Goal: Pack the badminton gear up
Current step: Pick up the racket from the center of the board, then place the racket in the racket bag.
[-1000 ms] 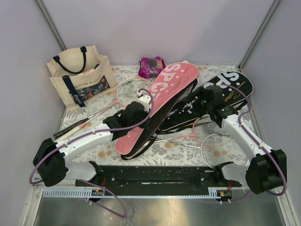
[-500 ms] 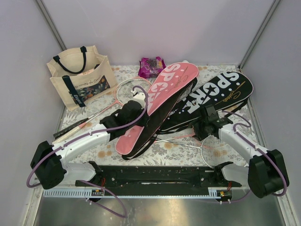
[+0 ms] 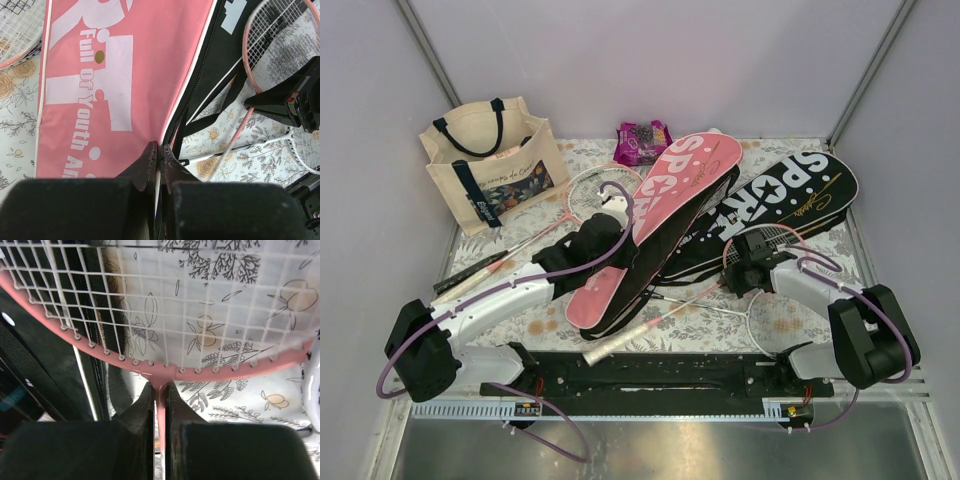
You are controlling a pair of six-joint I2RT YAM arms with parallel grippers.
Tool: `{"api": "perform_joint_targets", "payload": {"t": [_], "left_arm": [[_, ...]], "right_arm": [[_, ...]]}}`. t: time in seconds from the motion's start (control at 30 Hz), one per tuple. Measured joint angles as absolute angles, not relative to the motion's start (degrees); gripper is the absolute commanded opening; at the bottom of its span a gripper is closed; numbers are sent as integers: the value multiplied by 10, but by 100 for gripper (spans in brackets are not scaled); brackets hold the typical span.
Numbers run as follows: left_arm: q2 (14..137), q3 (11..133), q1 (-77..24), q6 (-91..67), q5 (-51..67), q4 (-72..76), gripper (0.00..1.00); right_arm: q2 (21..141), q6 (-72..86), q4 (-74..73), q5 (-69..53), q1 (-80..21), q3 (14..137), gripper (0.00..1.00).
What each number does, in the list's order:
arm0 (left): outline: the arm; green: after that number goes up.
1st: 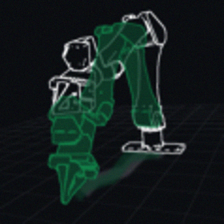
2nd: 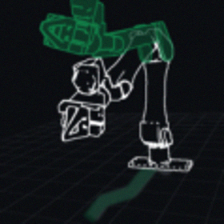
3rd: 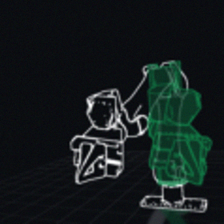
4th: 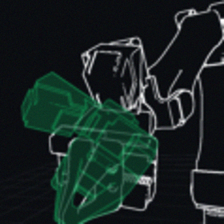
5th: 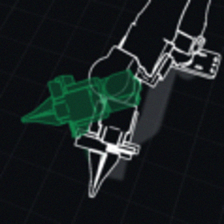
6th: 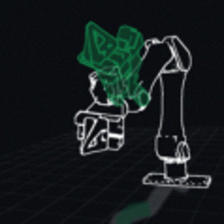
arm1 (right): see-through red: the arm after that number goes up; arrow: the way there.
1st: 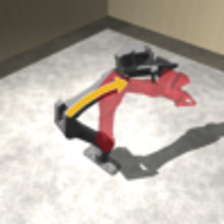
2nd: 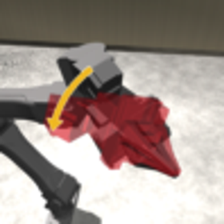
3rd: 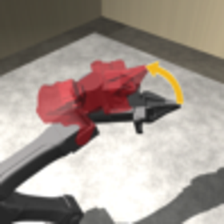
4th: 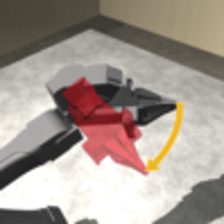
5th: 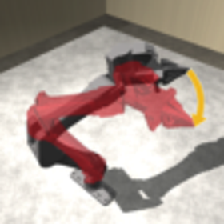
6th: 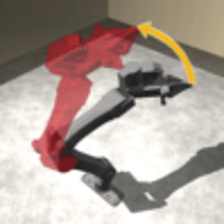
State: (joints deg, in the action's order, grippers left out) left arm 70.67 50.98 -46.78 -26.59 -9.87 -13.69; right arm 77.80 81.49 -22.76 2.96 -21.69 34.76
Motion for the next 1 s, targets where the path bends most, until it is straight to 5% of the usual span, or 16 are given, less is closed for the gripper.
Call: {"api": "perform_joint_targets", "payload": {"t": [0.47,1.0], "left_arm": [[718,510,-468,-272,-103,-140,0],[725,510,-468,-281,-96,-137,0]], "right_arm": [[649,704,-312,115,-220,410,0],[630,485,-352,52,-220,561,0]]}}
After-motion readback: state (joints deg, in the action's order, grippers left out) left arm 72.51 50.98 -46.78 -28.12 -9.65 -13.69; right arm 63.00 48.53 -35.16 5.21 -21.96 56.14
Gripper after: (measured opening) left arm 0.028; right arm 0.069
